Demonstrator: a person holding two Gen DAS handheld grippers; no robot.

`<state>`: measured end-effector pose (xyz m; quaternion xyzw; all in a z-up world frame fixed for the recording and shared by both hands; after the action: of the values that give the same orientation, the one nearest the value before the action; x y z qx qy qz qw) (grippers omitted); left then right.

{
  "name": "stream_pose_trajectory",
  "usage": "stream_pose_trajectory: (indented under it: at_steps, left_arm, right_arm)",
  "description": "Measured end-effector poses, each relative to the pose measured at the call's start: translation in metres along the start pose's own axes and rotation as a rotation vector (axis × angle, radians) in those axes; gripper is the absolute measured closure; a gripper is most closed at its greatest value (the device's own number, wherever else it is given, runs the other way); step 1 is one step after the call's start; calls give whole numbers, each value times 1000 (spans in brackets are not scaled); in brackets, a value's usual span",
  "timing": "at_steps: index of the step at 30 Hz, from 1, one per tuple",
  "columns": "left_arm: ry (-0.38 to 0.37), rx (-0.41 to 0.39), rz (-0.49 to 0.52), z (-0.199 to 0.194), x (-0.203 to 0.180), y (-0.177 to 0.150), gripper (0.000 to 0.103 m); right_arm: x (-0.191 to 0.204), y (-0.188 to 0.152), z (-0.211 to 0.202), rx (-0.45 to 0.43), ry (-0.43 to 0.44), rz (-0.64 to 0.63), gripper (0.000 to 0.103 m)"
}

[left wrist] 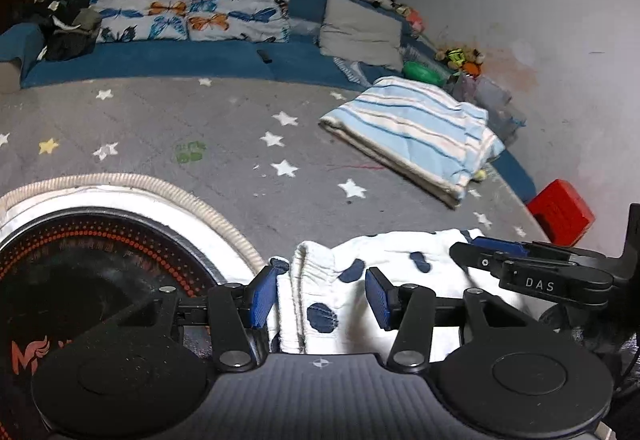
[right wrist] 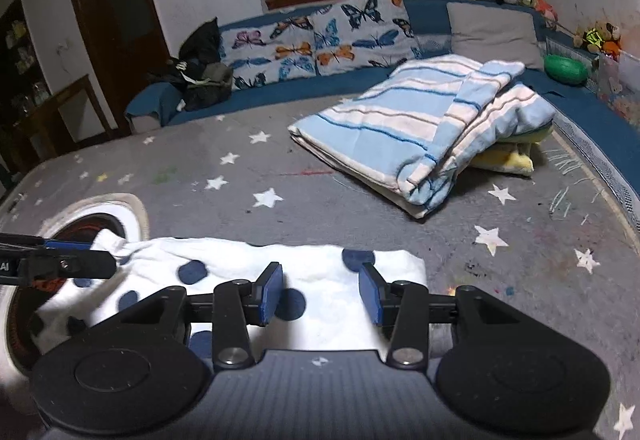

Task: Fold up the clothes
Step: 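Carry the bundle with the left gripper across the table away from the cooktop, then lower the bundle onto the table and open the left gripper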

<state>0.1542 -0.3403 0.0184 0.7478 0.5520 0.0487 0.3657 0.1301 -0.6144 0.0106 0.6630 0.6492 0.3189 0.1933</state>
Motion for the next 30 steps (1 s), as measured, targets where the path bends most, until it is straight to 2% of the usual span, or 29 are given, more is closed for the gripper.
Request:
stream_pose_trajectory:
  at_steps: [5,11,19,27,30]
  left_arm:
    - [1,7,-25,3,6,-1,52]
    - [-16,-12,-26,-18,-1,-8,50]
    - [-10,-13,-8,-40,-8,-31,49]
    - [21,-1,-22,-46,0,-44,49]
    - [25,-1,-21,-54,2,-52,48]
  right_arm:
    - [-4,1,2,-5,-1,12,59]
    - [5,-6,-29,-35,18,-7,53]
    - [34,-50,-76,-41,54,-69,47]
    - [43,-94,-90,-10,-46,-154,46]
    - [43,-105,-95,-9,-83,-177,39]
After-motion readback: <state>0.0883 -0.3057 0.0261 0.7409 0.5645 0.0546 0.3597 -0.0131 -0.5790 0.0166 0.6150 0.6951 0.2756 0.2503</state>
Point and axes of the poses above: each gripper's, at about its wrist camera, not at the fingertips, and z roughly the way its jaws point, x to its left, y to its top, the point moved 5 cm from there along z, roughly the way its jaws point, and after that the axes turned 4 degrees about x, right-handed, at the moved point
